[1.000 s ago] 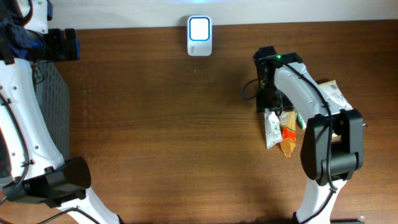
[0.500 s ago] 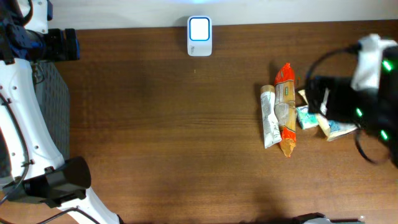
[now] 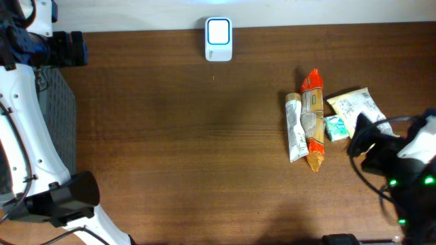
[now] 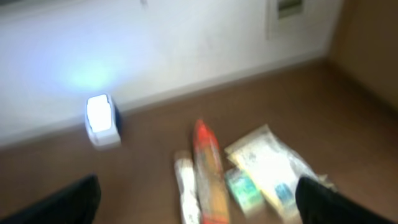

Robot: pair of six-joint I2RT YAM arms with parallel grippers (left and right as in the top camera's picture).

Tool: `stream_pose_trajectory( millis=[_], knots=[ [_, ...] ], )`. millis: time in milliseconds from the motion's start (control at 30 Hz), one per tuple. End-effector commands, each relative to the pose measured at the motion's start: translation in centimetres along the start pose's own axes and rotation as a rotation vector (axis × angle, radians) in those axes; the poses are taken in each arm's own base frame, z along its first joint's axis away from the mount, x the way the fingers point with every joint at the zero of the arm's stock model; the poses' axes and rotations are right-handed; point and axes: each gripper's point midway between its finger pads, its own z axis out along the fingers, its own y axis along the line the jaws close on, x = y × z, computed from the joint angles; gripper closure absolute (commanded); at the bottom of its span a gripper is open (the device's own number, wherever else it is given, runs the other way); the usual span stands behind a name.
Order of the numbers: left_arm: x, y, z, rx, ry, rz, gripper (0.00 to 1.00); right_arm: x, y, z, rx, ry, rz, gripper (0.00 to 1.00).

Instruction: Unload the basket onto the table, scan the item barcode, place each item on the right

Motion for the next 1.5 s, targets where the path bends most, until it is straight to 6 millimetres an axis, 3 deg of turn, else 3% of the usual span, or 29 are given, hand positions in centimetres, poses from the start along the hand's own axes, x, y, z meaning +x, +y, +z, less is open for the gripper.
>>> stream_pose_trajectory(
  millis=[0,200,433,1067,1133,1233,1333,1400,1467],
  knots=[
    [-0.2,0.2,-0.2,0.002,-0.01,0.012,0.01,5.4,-0.4,2.3,-0.084,-0.053,0.012,0.01],
    [-0.2,0.2,-0.2,0.002,-0.01,0.012,0.01,12.9,-1.0,5.9,-0.201,-0.304,-0.036,0.01],
    [-0.2,0.2,-0.2,0.002,-0.01,0.012,0.01,19.8,-2.0,8.8,-0.188,-0.232,-0.038,0.01],
    [-0.2,0.1,-0.2,0.003,-0.01,0.013,0.01,19.8,-2.1,8.8,-0.183,-0.234,-0.038,0.01],
    [0.1,-0.5,-1.1,0.008,-0.018,0.023,0.01,19.8,-2.1,8.8,-0.183,-0.234,-0.038,0.01],
    [5.1,-4.4,-3.9,0.06,0.048,0.074,0.01,19.7,-2.1,8.8,-0.183,-0.234,-0.038,0.02],
    [12.5,-6.6,-6.2,0.087,0.084,0.108,0.01,19.7,-2.1,8.8,-0.183,-0.234,-0.038,0.01],
    [15.1,-6.4,-6.1,0.056,-0.017,0.155,0.01,19.8,-2.1,8.8,-0.183,-0.234,-0.038,0.01],
    [15.6,-6.4,-5.1,0.025,-0.218,0.186,0.01,19.7,-2.1,8.8,-0.183,-0.234,-0.038,0.01]
  ],
)
